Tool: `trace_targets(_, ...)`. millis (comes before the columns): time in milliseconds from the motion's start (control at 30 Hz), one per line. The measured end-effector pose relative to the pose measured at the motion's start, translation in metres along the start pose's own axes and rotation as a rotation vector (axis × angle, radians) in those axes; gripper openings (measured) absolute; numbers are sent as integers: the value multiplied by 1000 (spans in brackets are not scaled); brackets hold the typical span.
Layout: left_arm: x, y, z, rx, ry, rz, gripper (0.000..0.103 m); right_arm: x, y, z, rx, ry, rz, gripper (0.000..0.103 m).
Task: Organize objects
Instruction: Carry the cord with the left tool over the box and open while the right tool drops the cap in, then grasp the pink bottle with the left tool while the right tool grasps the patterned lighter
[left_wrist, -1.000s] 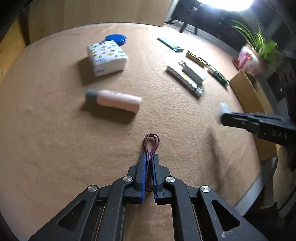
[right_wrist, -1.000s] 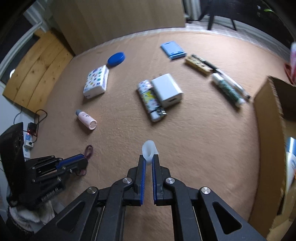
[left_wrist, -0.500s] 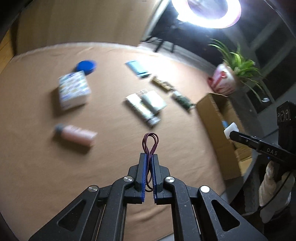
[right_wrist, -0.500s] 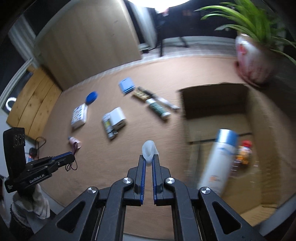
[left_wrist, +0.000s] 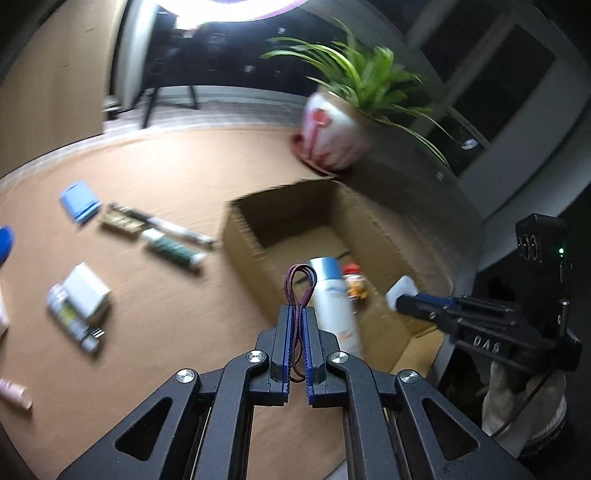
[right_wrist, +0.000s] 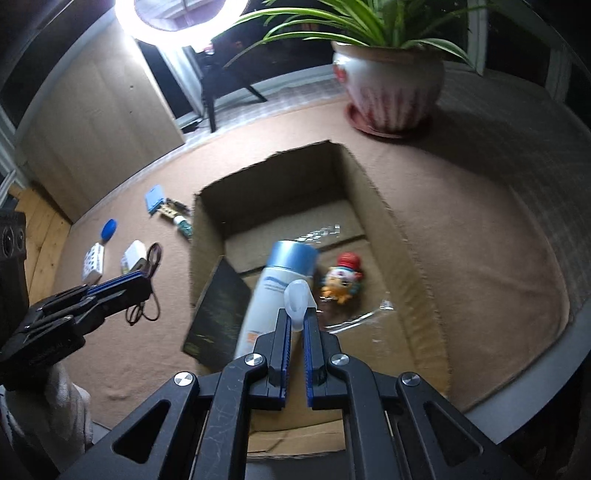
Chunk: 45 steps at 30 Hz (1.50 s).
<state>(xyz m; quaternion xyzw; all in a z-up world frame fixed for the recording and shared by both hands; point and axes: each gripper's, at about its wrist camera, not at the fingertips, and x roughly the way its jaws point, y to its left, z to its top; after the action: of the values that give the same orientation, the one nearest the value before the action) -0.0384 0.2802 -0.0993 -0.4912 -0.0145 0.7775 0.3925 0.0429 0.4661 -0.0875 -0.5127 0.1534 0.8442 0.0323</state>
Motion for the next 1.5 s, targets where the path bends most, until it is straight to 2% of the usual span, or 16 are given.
trace_targets(100,17,-22,7,35,14,-4,5,-2,-7,1,9,-12,-2,13)
trace_targets(167,24,-32,10,57,15,-2,5,-1,-10,2,16,-5,0,34)
trace_targets(200,27,-35,10,64,13,2,12,-2,-12,3,26,-12,8,51)
trace_targets(233,29,-36,11,64,19,5,35,-4,-13,3,36,-27,15,54)
trace_targets(267,30,-36,12,57,25,6,52,-5,-13,3,39,-35,18,54)
trace_targets(300,30,-33,12,47,23,6,73,-6,-12,4,37,-36,20,54)
trace_targets(333,27,-30,11,39,3,10,74,-5,-11,5,36,-39,23,54)
trace_targets(600,0,15,0,-22,-10,69,74,-7,14,12,23,-55,86,54)
trace_targets(733,-23,47,-16,-60,-18,135,74,-4,35,15,-12,-53,125,54)
trace_targets(967,-58,114,-46,-184,-21,233,74,7,100,16,-125,-30,217,54)
trace_targets(1167,-89,164,-68,-273,-42,302,74,36,164,15,-230,27,286,54)
trace_targets(1233,-98,179,-76,-293,-46,323,74,49,182,14,-244,63,314,48)
trace_targets(1333,-107,196,-88,-314,-41,340,74,70,212,12,-276,117,361,42)
trace_targets(1500,-111,215,-104,-351,-22,342,74,99,250,15,-316,162,376,41)
